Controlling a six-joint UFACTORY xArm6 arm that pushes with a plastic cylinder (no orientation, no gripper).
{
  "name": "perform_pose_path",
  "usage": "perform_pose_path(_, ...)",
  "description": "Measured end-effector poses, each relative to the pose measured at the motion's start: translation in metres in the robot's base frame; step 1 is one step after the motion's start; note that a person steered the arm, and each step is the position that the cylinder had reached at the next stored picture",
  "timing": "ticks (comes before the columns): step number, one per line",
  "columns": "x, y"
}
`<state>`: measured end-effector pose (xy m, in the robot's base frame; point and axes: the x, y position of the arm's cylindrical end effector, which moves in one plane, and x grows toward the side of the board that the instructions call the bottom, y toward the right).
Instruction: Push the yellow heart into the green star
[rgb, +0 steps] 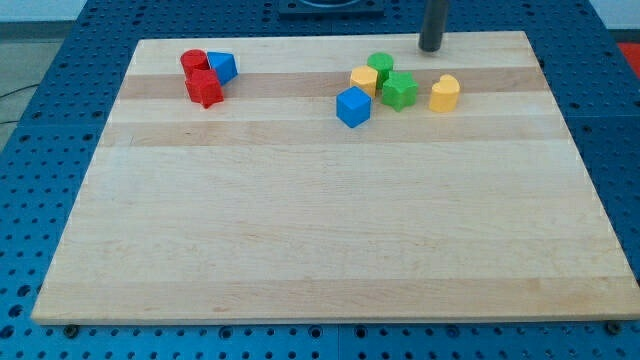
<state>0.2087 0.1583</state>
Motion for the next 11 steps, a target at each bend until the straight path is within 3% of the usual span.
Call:
perform_pose_path(1,-0.017,0.007)
perform_pose_path(3,-0.006,0.013)
perform_pose_path(4,0.055,0.061)
perform_pose_path(5,0.111,0.033)
perform_pose_path(6,0.111,-0.010)
perform_pose_path(7,0.089,0.027)
perform_pose_path(8,0.144,-0.027)
perform_pose_path(9,0.181,-0.035)
perform_pose_path(10,0.241,-0.115)
perform_pose_path(11,0.229,-0.280)
